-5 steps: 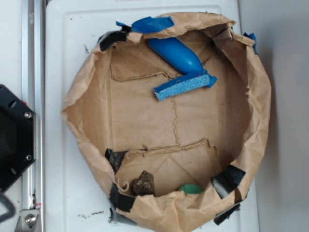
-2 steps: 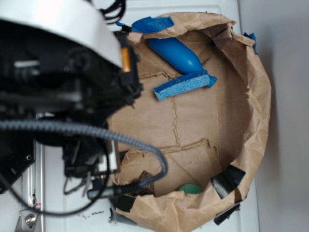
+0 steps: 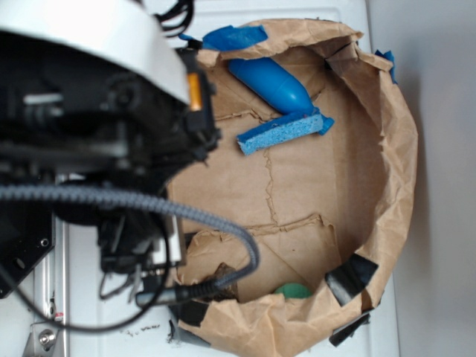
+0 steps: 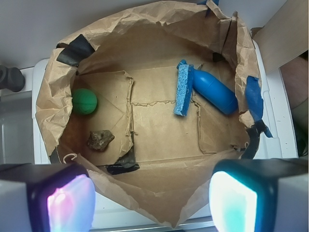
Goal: Grab the blue sponge.
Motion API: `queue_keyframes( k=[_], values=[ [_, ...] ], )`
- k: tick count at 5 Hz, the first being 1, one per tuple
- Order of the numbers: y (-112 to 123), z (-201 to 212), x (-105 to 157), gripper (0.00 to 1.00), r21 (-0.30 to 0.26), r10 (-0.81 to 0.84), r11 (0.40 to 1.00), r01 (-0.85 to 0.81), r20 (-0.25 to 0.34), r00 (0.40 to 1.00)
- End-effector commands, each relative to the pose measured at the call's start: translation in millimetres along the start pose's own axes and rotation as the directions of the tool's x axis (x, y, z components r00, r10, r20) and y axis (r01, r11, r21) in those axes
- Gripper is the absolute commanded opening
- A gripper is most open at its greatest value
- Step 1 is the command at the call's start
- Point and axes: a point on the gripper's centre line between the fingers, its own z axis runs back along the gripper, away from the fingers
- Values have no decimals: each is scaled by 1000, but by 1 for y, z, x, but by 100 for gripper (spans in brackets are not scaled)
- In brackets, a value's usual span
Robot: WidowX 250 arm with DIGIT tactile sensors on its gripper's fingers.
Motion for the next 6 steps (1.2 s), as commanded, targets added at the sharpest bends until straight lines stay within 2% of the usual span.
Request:
queue_keyframes(
  k=[1, 2, 3, 4, 5, 6],
  values=[
    [5, -25, 45, 100, -100, 224, 972, -211, 146, 964],
    [6, -46, 47, 100, -113, 250, 965, -236, 140, 958],
    [11, -74, 38, 100, -54, 232, 972, -227, 112, 966],
    [18, -93, 36, 100, -32, 237, 971, -236, 59, 970],
    [24, -98, 37, 100, -15, 240, 971, -239, 30, 970],
    [24, -98, 37, 100, -15, 240, 971, -239, 30, 970]
  ],
)
